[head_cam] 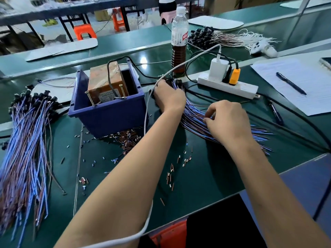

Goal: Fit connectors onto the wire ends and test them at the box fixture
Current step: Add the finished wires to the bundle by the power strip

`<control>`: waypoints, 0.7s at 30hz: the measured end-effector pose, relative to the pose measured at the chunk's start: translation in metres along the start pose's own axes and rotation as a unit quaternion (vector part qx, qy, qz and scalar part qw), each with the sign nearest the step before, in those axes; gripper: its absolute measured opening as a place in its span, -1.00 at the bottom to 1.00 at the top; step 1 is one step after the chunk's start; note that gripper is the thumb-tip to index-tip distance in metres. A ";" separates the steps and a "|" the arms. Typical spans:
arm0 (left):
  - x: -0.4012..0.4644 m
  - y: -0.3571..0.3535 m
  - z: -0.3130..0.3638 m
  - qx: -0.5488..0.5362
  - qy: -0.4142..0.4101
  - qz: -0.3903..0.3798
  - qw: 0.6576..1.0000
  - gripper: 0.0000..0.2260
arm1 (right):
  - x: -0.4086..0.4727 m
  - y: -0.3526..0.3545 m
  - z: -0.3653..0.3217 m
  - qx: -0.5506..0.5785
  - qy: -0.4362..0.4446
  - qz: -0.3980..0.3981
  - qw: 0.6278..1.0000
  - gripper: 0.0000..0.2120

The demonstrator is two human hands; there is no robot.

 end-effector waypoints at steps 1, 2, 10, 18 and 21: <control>-0.003 0.000 -0.002 0.017 -0.010 -0.002 1.000 -0.78 | 0.000 -0.001 0.000 -0.002 0.005 0.011 1.000 -0.90; -0.006 0.000 -0.004 0.039 -0.030 -0.009 0.999 -0.70 | 0.001 -0.001 0.000 -0.002 0.010 0.028 1.000 -0.89; -0.014 0.001 -0.017 0.101 -0.116 -0.056 0.987 -0.81 | 0.004 -0.021 -0.032 0.050 0.058 -0.023 0.997 -0.91; -0.008 0.007 -0.028 0.075 -0.063 0.008 0.995 -0.96 | 0.001 -0.027 -0.026 0.056 0.041 0.001 0.998 -0.98; -0.010 0.007 -0.024 0.068 -0.048 0.006 0.996 -0.98 | 0.001 -0.028 -0.029 0.045 0.036 0.002 0.998 -0.96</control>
Point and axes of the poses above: each hand's wrist, its own x-axis towards the middle knuckle, its own y-axis out of the back of the hand, z = x × y, the point moved 1 cm from there along x, towards the middle knuckle, and after that the axes turned 15 degrees about -y, right-handed, at the moved point
